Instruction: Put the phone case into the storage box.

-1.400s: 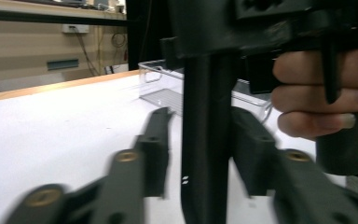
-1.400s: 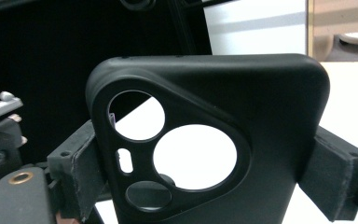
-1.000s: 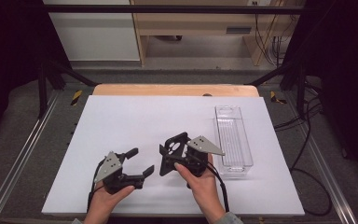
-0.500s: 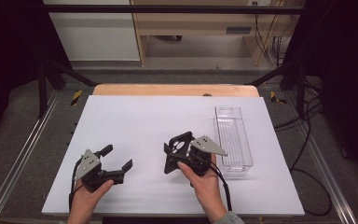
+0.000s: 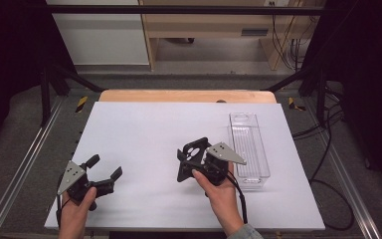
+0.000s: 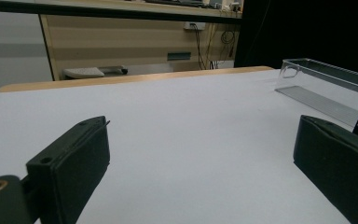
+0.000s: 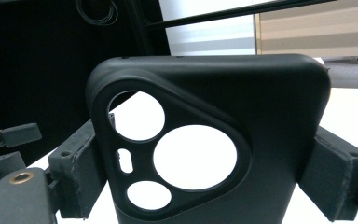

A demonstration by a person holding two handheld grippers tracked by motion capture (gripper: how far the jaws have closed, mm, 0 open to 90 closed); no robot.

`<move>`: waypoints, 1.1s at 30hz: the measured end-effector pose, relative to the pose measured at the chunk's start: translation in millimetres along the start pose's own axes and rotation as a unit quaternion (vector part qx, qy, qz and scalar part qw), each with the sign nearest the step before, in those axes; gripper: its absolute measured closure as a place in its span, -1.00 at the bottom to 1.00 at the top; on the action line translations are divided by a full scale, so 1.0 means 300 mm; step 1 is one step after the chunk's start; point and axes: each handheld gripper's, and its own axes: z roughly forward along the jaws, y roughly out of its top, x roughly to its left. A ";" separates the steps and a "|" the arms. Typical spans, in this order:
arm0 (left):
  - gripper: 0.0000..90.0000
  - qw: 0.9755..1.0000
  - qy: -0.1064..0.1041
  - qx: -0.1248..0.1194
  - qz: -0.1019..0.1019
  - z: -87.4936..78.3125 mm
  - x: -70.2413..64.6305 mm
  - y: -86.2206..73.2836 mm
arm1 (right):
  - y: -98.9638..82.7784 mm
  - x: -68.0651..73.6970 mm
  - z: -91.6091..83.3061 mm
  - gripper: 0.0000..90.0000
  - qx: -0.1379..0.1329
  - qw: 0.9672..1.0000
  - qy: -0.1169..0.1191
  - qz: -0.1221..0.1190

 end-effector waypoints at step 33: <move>-0.92 1.000 0.006 0.014 0.014 0.014 0.005 -0.013 | 0.330 -0.173 0.109 -0.69 0.032 0.996 -0.080 -0.009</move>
